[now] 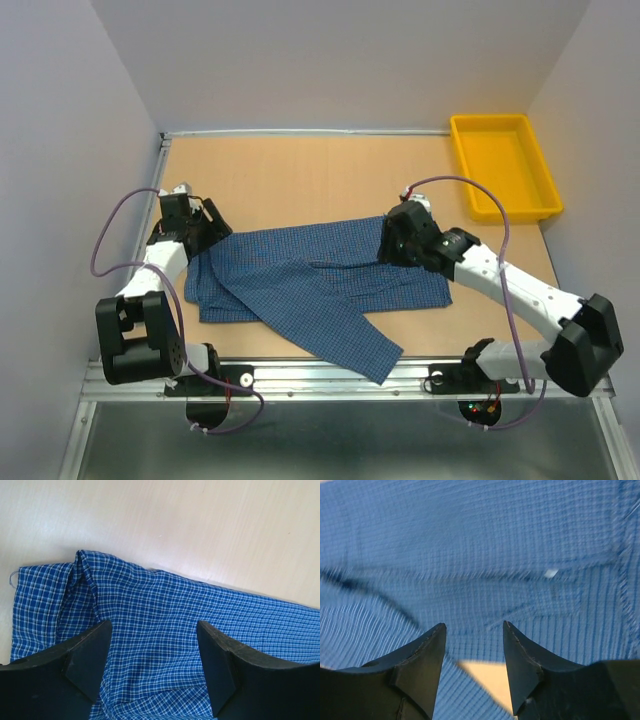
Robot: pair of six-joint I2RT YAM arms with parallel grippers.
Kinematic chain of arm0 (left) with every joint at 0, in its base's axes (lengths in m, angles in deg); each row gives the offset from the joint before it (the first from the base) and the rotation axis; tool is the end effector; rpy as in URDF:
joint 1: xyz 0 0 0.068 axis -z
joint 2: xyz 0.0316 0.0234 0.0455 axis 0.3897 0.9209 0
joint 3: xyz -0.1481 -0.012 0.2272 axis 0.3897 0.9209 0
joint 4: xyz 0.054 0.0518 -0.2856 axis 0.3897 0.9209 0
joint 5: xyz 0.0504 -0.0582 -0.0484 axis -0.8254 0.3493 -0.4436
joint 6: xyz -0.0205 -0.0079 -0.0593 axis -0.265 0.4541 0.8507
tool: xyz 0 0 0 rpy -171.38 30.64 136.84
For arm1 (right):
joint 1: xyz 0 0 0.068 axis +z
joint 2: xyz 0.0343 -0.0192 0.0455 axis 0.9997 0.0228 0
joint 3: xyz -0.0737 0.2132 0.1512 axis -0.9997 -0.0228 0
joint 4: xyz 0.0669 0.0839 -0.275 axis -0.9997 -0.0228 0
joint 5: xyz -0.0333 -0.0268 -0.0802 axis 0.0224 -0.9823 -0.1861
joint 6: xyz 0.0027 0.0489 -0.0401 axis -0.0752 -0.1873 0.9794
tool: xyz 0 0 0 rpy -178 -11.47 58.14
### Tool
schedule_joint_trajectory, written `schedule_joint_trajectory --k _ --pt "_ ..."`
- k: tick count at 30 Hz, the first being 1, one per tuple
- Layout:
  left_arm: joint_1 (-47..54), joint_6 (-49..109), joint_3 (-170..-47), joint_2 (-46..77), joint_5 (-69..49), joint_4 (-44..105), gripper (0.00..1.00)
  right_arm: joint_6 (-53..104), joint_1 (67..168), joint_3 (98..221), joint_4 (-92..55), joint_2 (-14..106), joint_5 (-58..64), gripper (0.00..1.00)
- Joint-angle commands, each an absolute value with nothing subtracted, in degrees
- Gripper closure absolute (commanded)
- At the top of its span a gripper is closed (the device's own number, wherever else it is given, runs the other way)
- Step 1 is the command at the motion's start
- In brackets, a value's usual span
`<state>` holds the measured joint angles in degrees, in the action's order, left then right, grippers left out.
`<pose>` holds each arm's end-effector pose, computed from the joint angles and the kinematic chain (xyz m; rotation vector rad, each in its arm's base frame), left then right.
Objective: Fold and stack the long sleeve shirts
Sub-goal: Fold the shirt
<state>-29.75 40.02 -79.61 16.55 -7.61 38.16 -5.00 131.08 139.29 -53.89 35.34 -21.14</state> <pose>0.3202 0.0291 0.1895 -0.4579 2.2100 -0.3507 0.2276 0.1888 0.2542 0.0235 2.4256 0.2856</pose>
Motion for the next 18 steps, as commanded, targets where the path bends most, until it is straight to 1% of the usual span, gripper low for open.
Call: schedule_joint_trajectory --k 1,3,6,7,9,13,18 --pt "-29.53 40.67 -82.49 17.18 -5.79 36.09 0.21 0.9 122.02 141.07 -42.72 40.95 -14.5 0.45" --pt "-29.53 41.02 -82.49 18.5 -5.43 35.56 0.21 1.78 117.45 140.63 -37.97 43.16 -13.09 0.45" --pt "-29.62 42.51 -82.49 20.87 -4.65 34.42 0.21 2.22 111.66 139.93 -31.92 49.82 -9.32 0.46" --pt "-29.7 43.04 -82.66 21.57 -4.29 34.16 0.21 2.31 110.59 139.84 -30.5 49.85 -8.43 0.46" --pt "-30.06 44.36 -83.01 23.76 -3.68 33.19 0.22 2.83 108.31 139.93 -26.91 54.14 -7.2 0.47" --pt "-31.37 45.68 -84.07 27.2 -3.76 32.83 0.22 4.59 107.24 141.07 -22.23 61.09 -5.97 0.49" --pt "-35.5 46.56 -86.78 31.67 -4.38 31.08 0.23 5.64 106.54 143.61 -18.98 69.16 -5.35 0.49"
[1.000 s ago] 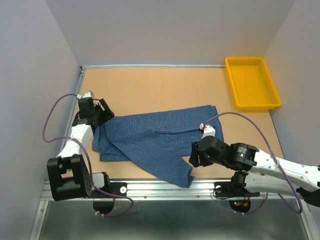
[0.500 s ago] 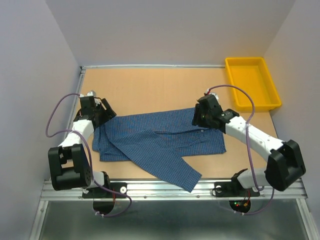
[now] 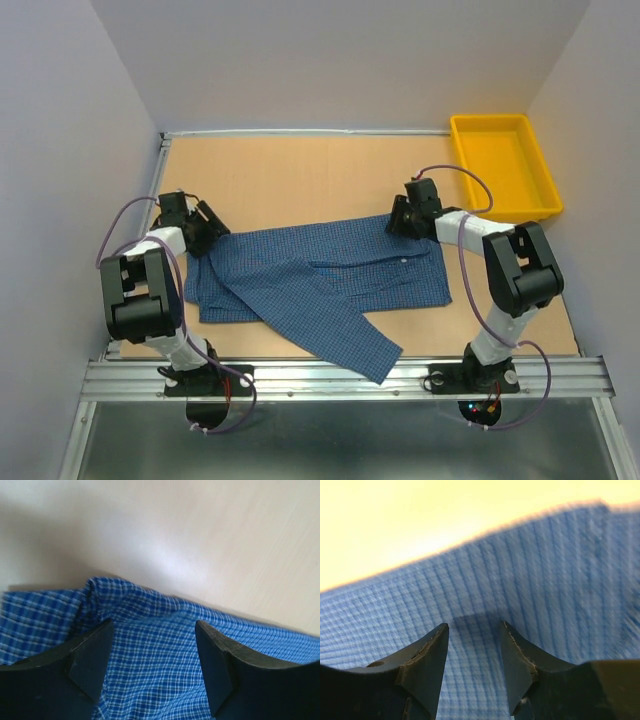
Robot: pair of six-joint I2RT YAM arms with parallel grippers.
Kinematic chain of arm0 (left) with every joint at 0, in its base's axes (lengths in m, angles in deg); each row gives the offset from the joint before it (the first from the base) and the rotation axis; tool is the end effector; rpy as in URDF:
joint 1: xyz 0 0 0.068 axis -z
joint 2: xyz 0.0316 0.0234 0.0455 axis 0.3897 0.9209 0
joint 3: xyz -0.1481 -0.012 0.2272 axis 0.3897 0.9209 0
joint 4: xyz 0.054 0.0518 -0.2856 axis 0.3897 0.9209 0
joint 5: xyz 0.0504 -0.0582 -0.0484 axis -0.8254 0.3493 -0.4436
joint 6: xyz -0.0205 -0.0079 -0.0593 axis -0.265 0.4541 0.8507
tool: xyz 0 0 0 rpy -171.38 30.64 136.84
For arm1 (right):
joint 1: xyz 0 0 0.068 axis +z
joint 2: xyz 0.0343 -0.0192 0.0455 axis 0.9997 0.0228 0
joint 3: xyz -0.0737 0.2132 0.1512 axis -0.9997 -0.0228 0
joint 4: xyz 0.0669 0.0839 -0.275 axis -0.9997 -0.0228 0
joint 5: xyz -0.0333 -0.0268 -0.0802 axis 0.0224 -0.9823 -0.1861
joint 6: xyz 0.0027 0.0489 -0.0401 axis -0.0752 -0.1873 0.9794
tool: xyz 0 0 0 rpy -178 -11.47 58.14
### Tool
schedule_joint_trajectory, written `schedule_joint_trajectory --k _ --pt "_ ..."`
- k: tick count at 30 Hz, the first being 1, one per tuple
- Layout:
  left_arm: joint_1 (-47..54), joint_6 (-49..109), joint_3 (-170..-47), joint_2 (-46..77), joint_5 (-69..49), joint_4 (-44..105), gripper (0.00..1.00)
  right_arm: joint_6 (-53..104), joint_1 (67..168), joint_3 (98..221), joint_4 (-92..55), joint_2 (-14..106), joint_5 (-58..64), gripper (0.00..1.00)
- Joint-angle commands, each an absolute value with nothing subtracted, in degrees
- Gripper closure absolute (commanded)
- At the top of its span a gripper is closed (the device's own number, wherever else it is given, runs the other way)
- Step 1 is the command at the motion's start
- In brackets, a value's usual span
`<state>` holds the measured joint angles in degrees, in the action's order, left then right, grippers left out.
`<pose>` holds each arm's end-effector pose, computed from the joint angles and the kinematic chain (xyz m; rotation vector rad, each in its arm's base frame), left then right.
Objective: Fold and stack the long sleeve shirts
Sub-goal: Fold the shirt
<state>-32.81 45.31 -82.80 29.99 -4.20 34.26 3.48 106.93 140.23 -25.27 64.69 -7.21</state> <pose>0.3472 0.0483 0.1412 -0.6345 2.2840 -0.4365 0.3698 0.1193 0.1294 0.2538 2.4615 0.3044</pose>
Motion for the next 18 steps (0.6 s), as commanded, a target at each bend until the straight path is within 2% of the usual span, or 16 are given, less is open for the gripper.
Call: schedule_joint_trajectory --k 1,9,14,18 --pt "-35.77 46.65 -87.58 32.56 -4.38 30.9 0.23 5.73 106.36 145.1 -18.8 70.49 -5.35 0.49" --pt "-36.21 46.12 -101.02 43.1 -4.11 31.69 0.23 9.25 105.39 155.39 -18.89 79.64 -5.17 0.48" --pt "-36.21 44.72 -108.4 47.41 -4.02 32.4 0.23 12.4 105.3 159.25 -20.89 77.37 -5.87 0.43" --pt "-36.12 44.19 -110.7 44.8 -3.33 34.24 0.22 17.75 105.83 159.27 -26.16 70.63 -5.88 0.37"
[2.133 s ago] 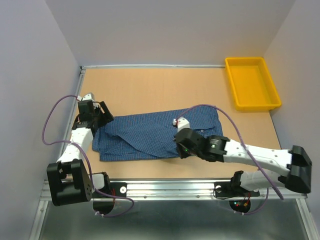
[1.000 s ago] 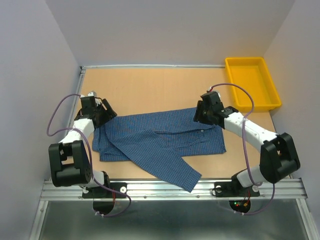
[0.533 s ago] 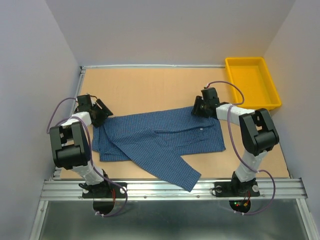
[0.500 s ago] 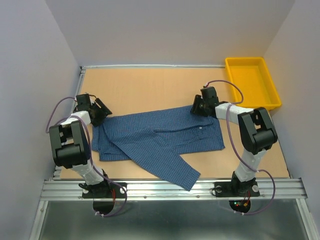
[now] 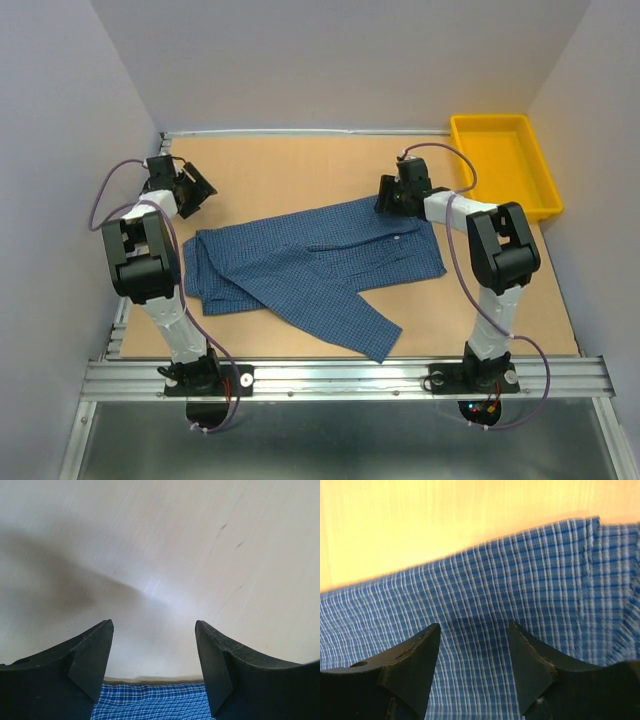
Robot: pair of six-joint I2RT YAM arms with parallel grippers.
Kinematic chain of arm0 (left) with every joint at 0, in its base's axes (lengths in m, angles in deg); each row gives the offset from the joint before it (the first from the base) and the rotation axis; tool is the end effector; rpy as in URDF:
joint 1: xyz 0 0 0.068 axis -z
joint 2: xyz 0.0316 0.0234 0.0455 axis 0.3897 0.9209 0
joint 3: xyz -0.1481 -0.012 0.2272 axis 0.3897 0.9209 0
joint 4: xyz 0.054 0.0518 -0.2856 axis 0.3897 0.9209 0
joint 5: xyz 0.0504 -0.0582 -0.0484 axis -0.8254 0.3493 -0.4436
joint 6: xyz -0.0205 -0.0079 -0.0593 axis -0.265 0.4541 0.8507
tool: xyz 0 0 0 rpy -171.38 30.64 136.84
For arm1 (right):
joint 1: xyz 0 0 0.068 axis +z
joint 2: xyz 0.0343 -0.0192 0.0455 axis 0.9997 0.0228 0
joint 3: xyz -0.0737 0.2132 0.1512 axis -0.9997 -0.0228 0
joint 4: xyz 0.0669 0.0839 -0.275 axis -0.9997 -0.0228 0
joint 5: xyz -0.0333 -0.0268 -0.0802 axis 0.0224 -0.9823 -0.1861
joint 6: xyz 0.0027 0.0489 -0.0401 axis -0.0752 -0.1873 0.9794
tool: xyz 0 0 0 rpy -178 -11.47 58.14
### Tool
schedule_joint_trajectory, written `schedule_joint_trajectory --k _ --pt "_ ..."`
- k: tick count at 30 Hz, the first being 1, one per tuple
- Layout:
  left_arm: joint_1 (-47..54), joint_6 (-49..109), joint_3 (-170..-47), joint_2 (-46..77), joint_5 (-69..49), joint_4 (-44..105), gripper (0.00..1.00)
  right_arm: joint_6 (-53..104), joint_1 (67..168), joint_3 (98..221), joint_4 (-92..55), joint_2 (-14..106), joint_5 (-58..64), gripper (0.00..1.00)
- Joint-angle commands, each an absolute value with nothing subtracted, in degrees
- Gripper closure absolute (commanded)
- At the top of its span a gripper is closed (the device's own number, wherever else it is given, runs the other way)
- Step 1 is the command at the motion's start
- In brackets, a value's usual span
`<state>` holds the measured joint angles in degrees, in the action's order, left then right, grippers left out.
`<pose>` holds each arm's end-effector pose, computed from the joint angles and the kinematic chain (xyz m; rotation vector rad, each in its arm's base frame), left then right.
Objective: Fold and stack the long sleeve shirts
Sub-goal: Fold the shirt
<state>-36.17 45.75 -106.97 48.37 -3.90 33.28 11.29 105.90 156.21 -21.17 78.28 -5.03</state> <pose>0.4471 0.0926 0.1642 -0.6516 2.1514 -0.4170 0.4437 0.1369 0.1314 0.0873 2.3592 0.3212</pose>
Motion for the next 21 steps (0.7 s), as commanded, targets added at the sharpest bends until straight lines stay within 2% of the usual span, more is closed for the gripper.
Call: schedule_joint_trajectory --k 1,4,8,14,17,21 --pt "-36.03 43.84 -110.44 43.39 -3.15 34.24 0.21 18.99 106.27 157.78 -27.4 68.94 -5.79 0.36" --pt "-34.81 42.08 -108.07 35.93 -3.94 34.94 0.2 24.0 110.47 153.39 -33.02 61.03 -6.93 0.34" --pt "-33.05 40.06 -101.06 23.12 -7.0 36.88 0.18 29.28 124.15 147.5 -44.77 53.99 -12.46 0.32" --pt "-32.17 36.46 -92.51 8.77 -10.96 39.07 0.14 24.29 139.74 140.2 -56.23 46.88 -11.51 0.32" --pt "-31.9 34.26 -89.27 1.74 -12.29 40.22 0.14 21.48 152.8 141.31 -60.0 46.68 -10.8 0.35" --pt "-31.64 33.56 -85.84 -3.8 -11.68 38.9 0.14 16.13 157.66 143.44 -65.72 52.82 -11.14 0.39"
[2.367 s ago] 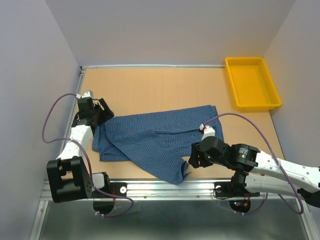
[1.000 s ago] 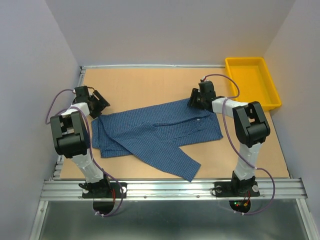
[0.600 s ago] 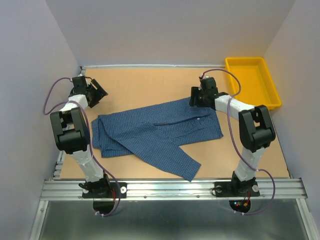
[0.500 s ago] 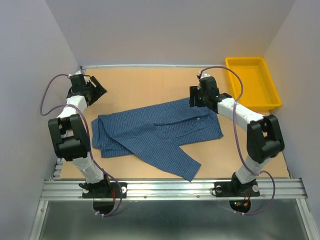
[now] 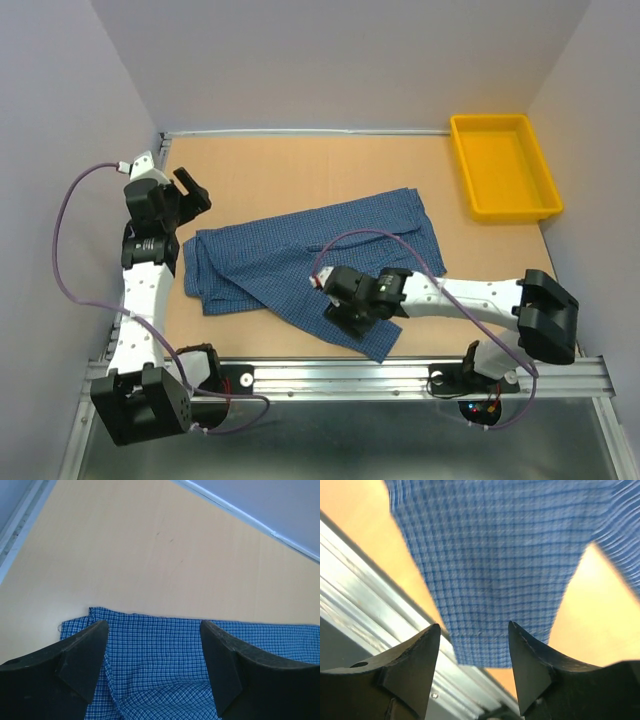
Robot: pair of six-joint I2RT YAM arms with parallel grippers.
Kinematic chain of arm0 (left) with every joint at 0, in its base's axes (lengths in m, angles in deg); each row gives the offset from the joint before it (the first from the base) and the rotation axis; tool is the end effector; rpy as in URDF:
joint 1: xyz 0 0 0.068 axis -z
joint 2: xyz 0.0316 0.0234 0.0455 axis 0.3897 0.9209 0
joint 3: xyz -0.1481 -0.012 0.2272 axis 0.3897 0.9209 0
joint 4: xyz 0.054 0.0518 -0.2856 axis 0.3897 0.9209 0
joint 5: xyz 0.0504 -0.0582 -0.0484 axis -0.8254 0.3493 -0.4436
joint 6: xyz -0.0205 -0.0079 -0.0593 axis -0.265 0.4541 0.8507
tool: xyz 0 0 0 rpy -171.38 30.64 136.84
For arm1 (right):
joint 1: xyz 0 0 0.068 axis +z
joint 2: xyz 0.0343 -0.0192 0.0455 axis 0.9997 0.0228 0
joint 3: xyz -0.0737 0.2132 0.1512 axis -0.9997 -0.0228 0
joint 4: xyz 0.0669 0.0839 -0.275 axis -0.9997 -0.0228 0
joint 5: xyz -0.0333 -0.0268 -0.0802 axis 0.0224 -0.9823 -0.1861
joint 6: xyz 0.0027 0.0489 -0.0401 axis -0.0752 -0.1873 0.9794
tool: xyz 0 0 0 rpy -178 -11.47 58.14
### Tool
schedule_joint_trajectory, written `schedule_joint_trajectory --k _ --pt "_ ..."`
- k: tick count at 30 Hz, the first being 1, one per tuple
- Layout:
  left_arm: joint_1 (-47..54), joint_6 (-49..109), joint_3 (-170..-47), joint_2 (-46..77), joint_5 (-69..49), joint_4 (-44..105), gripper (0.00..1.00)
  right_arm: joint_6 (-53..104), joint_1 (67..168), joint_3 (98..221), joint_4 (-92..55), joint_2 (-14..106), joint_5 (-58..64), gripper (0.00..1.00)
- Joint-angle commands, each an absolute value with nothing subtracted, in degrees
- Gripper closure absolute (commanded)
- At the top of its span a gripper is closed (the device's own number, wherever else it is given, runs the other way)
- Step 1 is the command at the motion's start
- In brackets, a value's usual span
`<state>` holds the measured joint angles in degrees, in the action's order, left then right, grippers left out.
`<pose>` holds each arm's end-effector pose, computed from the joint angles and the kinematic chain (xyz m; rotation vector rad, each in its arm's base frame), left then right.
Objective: Fold and stack the long sleeve shirts
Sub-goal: Fold the shirt
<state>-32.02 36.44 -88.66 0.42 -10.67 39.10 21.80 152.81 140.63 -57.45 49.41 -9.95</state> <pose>0.2919 0.0400 0.3318 -0.3381 1.7968 -0.2342 0.1437 0.2855 0.1859 -1.2143 2.4743 0.2385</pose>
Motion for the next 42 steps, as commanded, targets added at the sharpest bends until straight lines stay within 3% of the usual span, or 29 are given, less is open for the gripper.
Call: schedule_joint_trajectory --k 1,6,21,24,25,27,30,37,42 --pt "-31.55 33.38 -85.22 -4.78 -11.67 38.9 0.14 15.32 158.99 143.53 -66.17 53.62 -11.59 0.39" --pt "-31.02 33.12 -80.48 -9.18 -10.09 36.35 0.14 10.14 164.19 141.87 -65.38 56.09 -12.2 0.39" --pt "-29.97 32.5 -75.63 -9.27 -12.03 33.19 0.14 6.09 164.28 140.37 -65.29 61.45 -17.12 0.48" --pt "-29.97 32.5 -75.72 -9.01 -11.94 32.92 0.14 5.21 164.37 140.1 -65.29 61.71 -18.18 0.61" --pt "-29.97 32.59 -75.81 -8.92 -11.94 33.01 0.14 5.12 164.37 140.1 -65.21 61.71 -18.44 0.74" --pt "-29.97 32.59 -75.81 -8.57 -11.68 33.01 0.14 5.38 164.45 140.37 -65.2 61.37 -18.36 0.88" --pt "-29.97 32.68 -75.81 -8.57 -11.59 32.83 0.14 7.74 164.89 142.03 -66.17 60.49 -16.0 1.0" --pt "-29.97 32.41 -76.07 -8.04 -10.54 32.83 0.14 16.19 164.98 151.51 -69.07 53.02 -1.41 0.99" --pt "-29.44 31.89 -75.63 -7.25 -5.45 30.55 0.14 21.8 164.98 164.24 -74.6 55.03 9.21 0.99"
